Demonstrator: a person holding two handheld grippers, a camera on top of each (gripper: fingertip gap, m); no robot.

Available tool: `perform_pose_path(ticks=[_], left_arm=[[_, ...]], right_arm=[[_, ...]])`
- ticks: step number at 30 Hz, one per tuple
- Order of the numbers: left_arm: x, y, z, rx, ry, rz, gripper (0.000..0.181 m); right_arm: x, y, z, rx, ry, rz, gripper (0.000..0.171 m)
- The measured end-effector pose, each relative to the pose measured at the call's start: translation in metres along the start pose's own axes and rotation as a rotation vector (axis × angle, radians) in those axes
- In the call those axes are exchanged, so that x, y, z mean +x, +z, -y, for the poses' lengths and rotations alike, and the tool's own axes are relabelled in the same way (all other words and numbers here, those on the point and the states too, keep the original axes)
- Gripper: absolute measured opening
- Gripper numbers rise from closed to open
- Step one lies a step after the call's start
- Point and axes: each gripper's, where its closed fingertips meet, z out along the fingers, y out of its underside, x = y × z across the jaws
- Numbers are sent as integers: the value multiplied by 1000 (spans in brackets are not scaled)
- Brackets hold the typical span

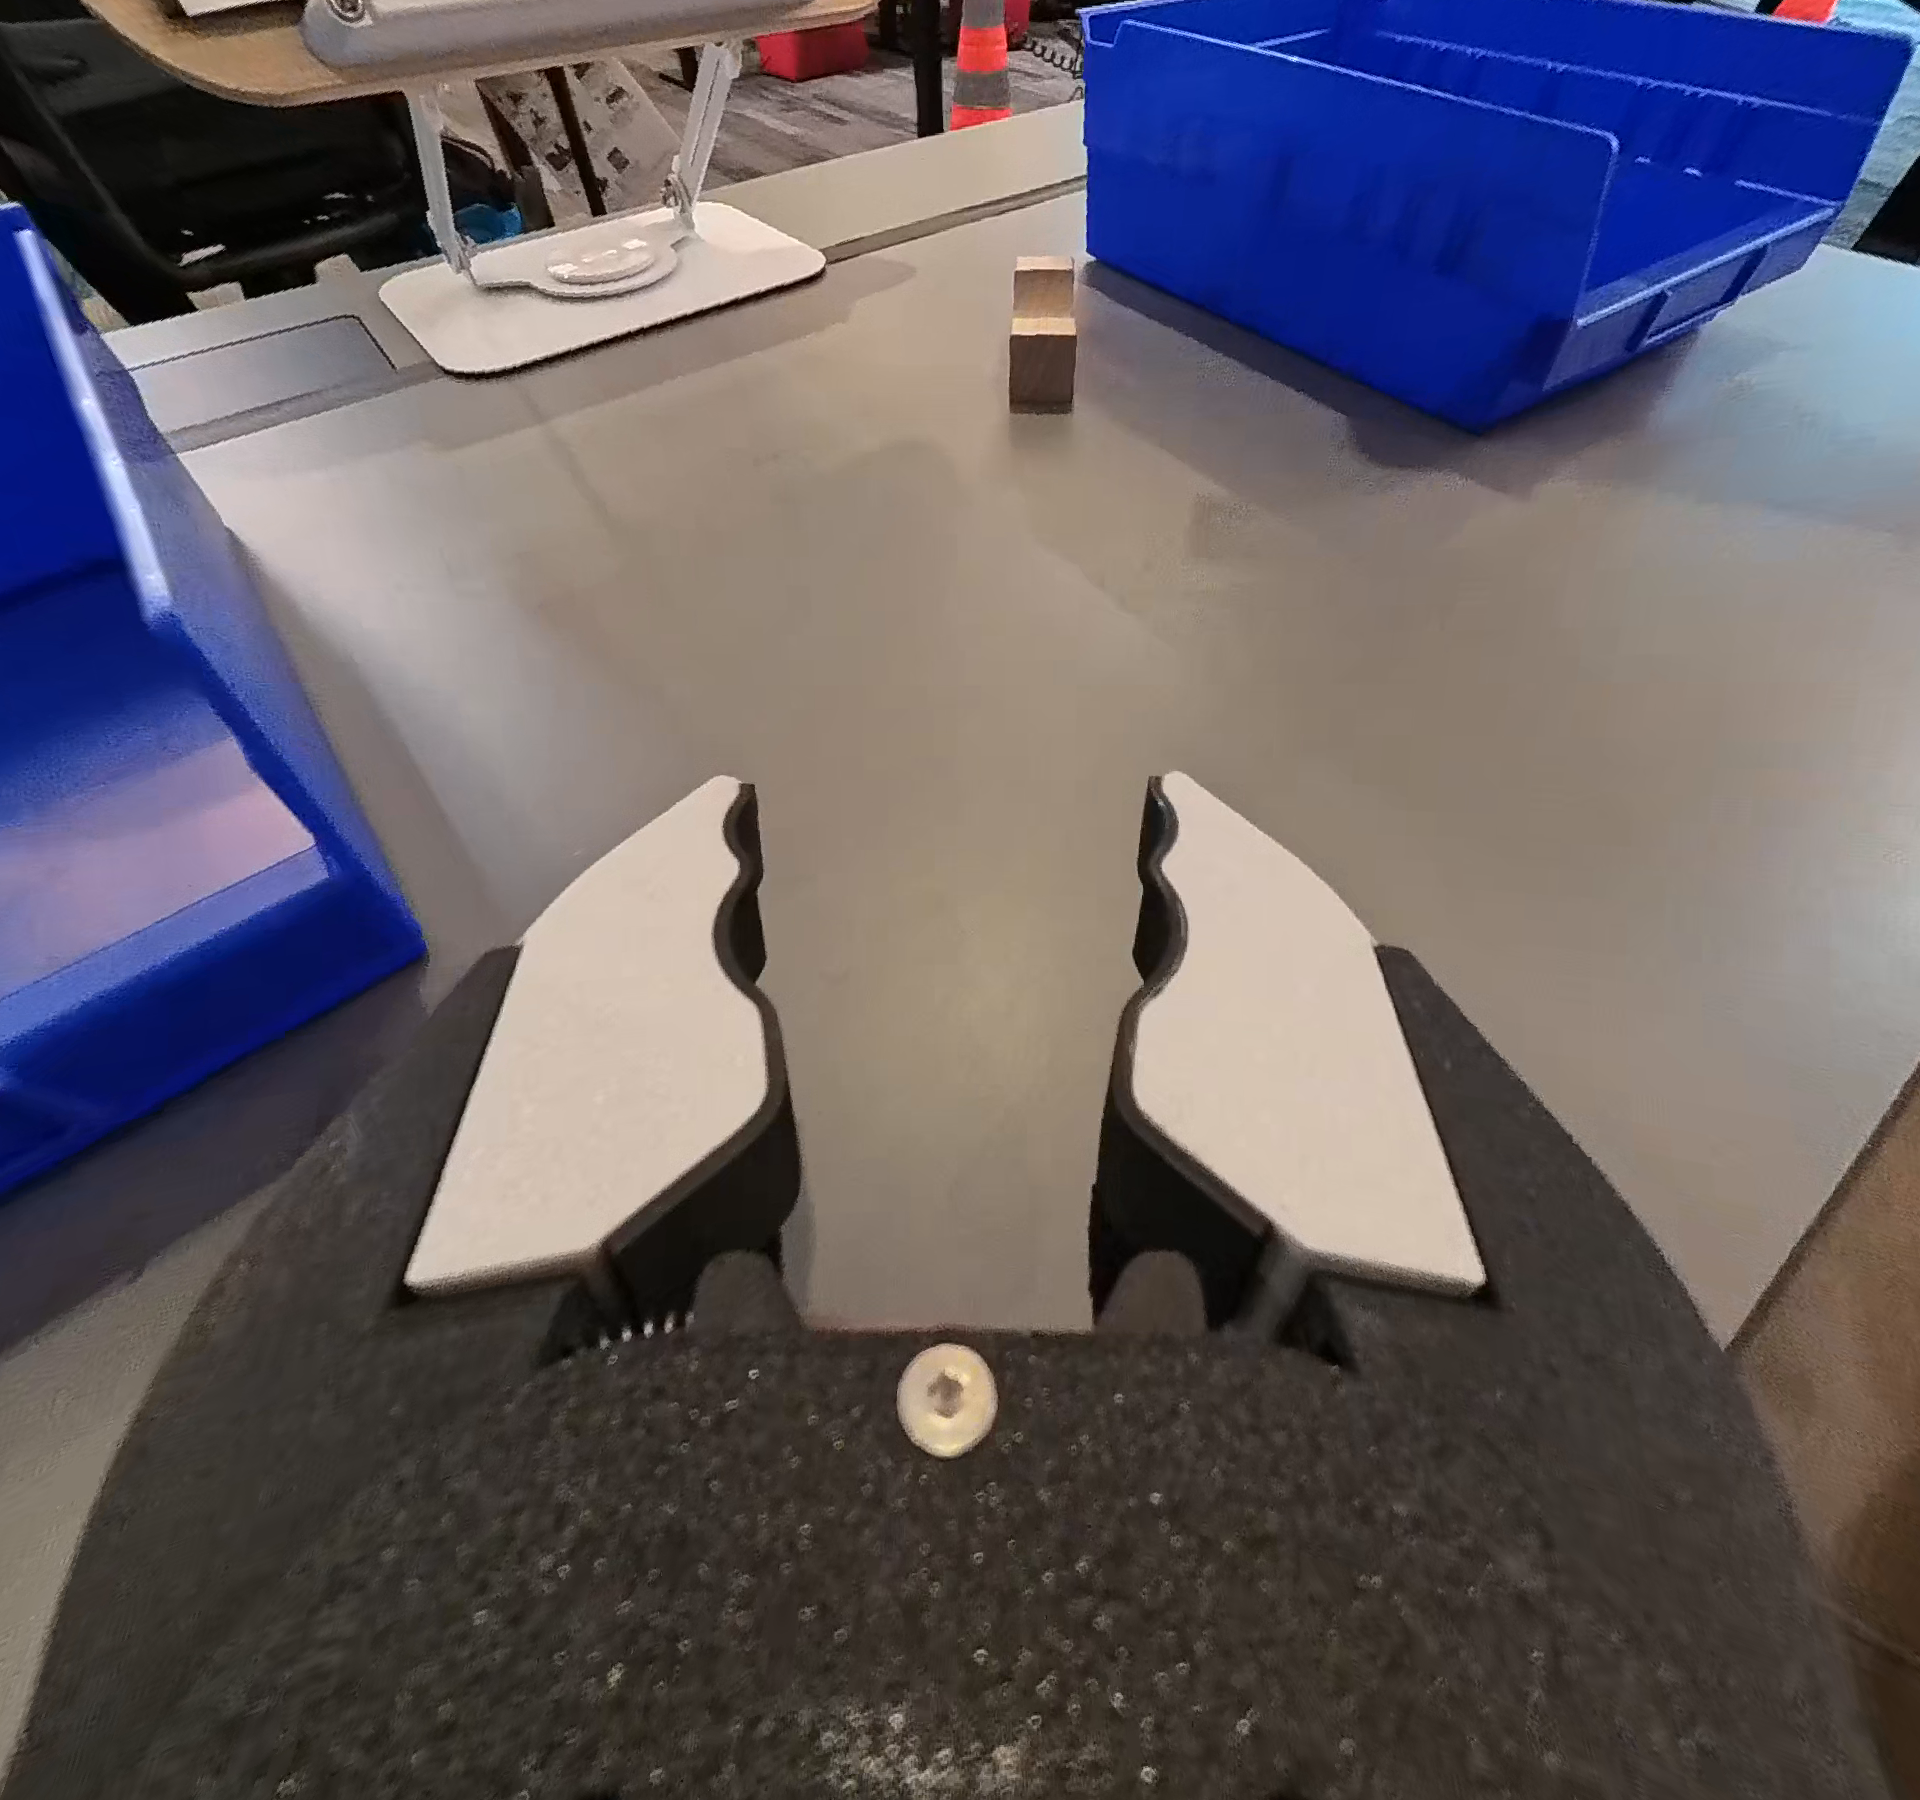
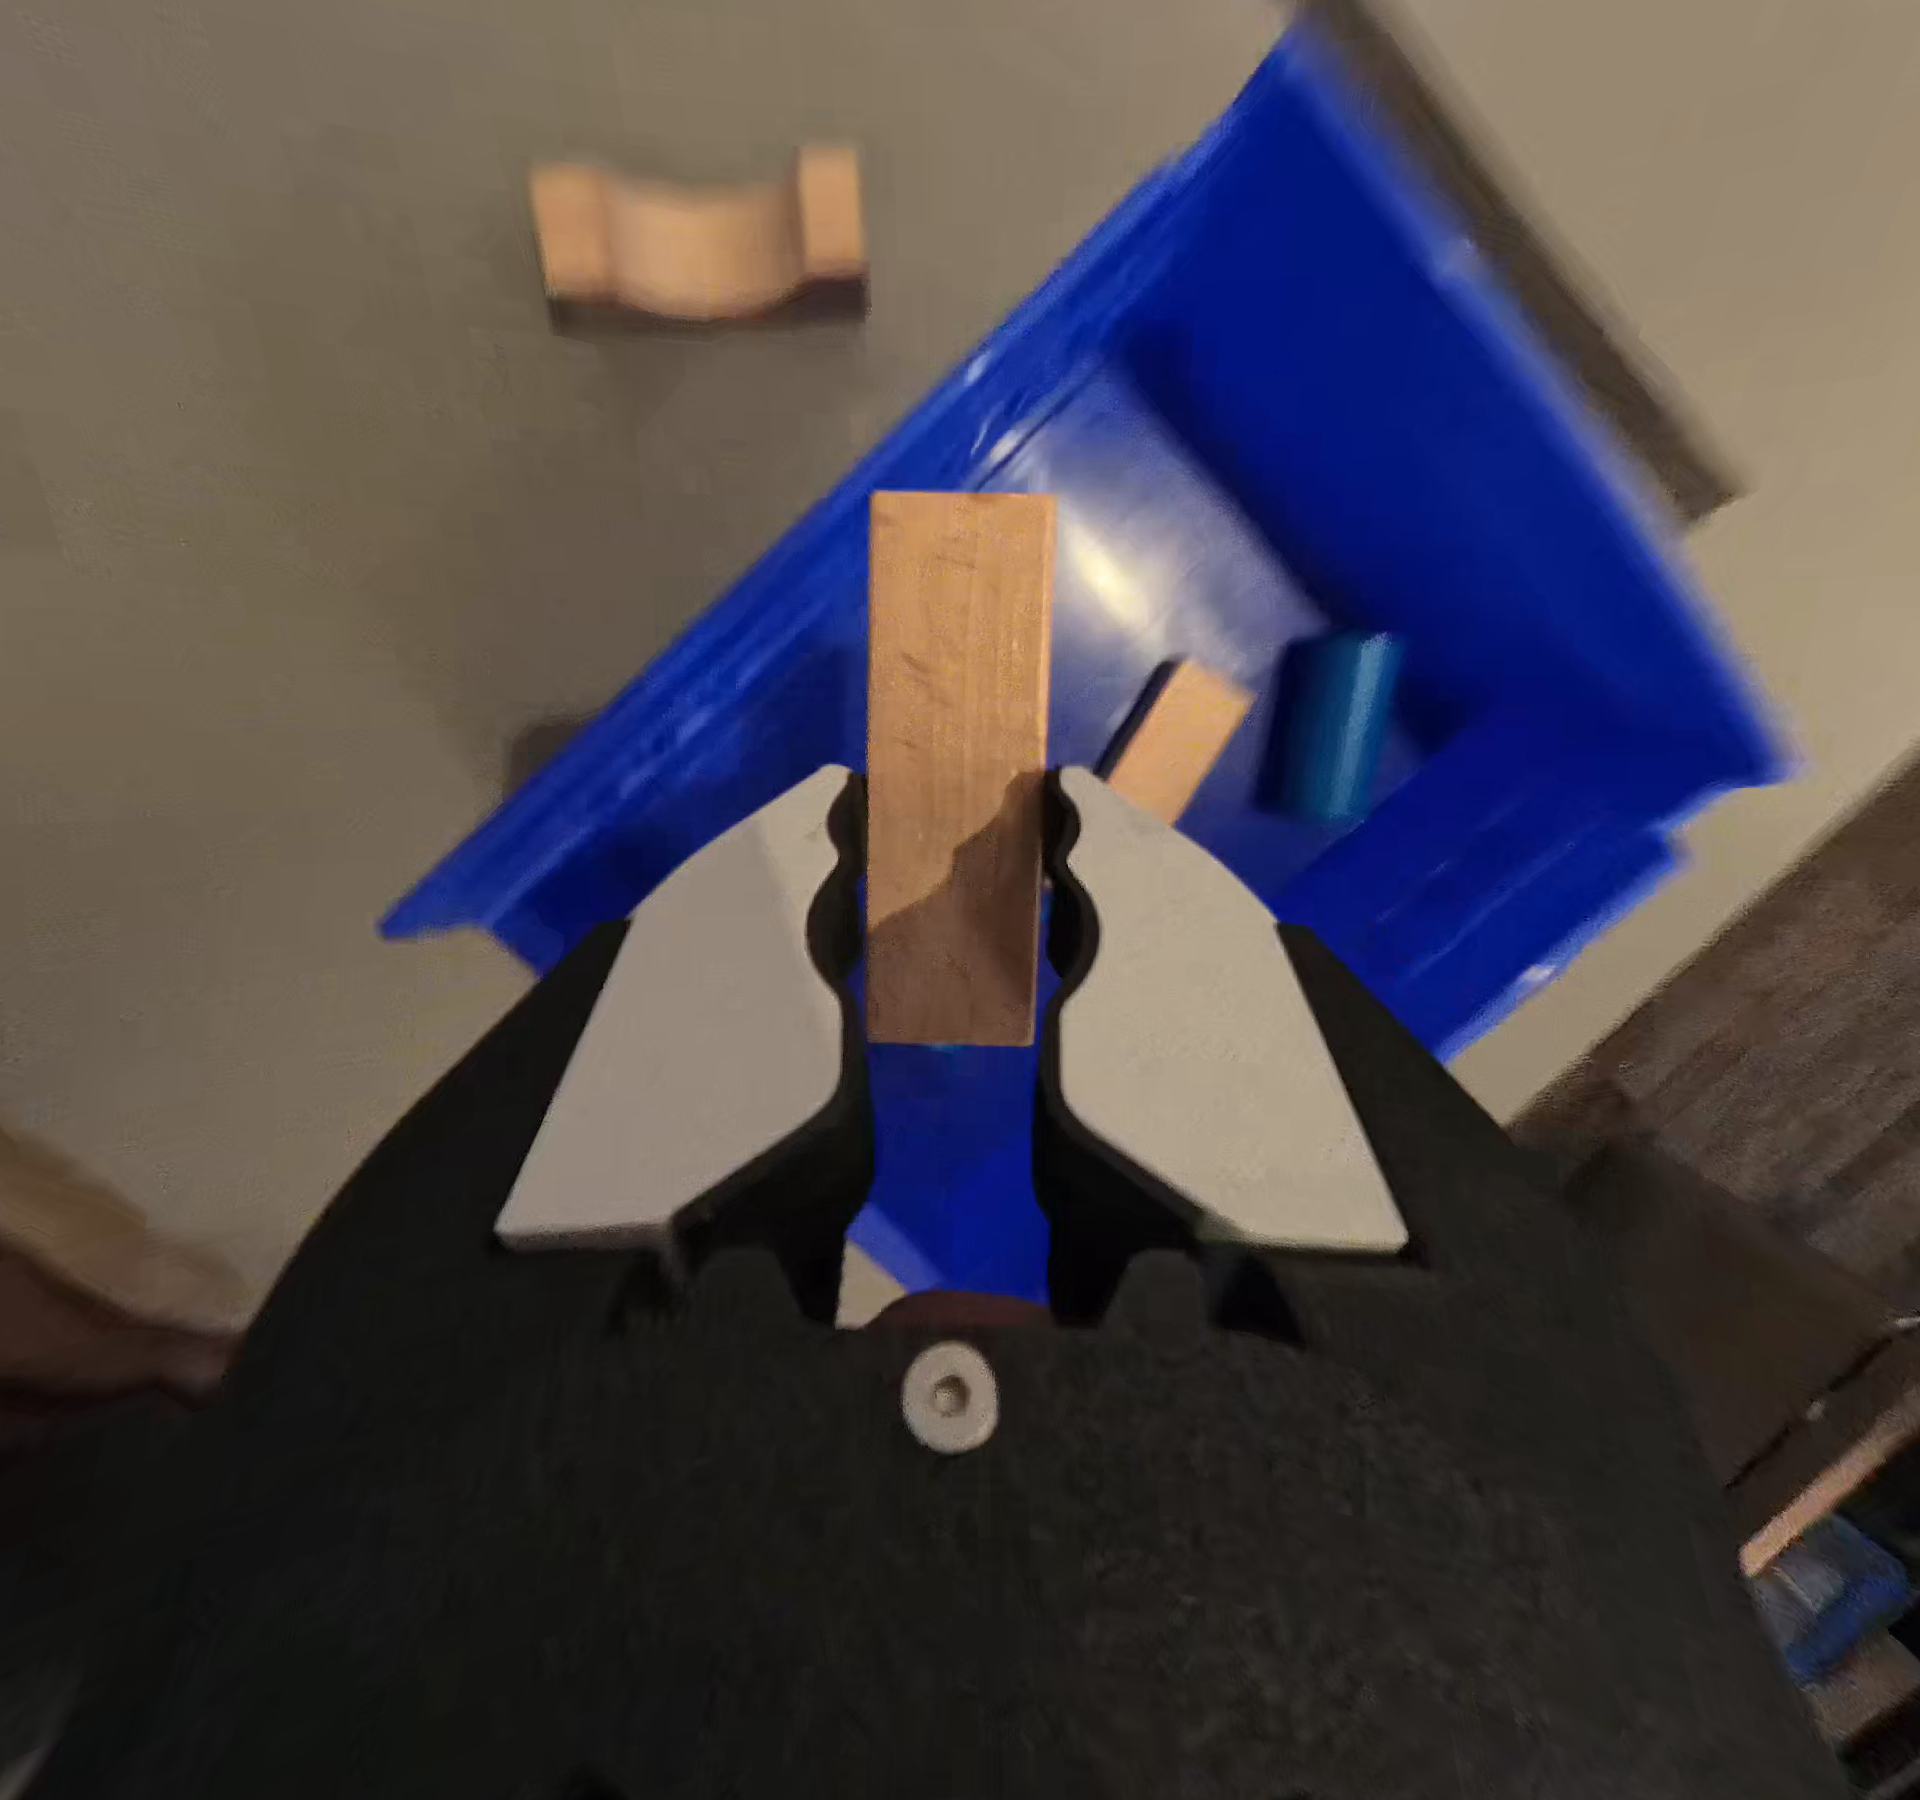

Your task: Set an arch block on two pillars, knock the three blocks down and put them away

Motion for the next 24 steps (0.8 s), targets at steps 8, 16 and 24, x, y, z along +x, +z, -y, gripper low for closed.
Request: perform_pose_path(ticks=[8, 16, 24], left_arm=[[6, 9, -3, -22, 25, -18, 70], [7, 10, -5, -31, 35, -17, 70], [6, 9, -3, -26, 6, -22, 71]], right_arm=[[-47, 73, -104, -321, -108, 238, 31], [-51, 84, -117, -367, -182, 217, 35], [-64, -37, 50, 273, -100, 117, 46]])
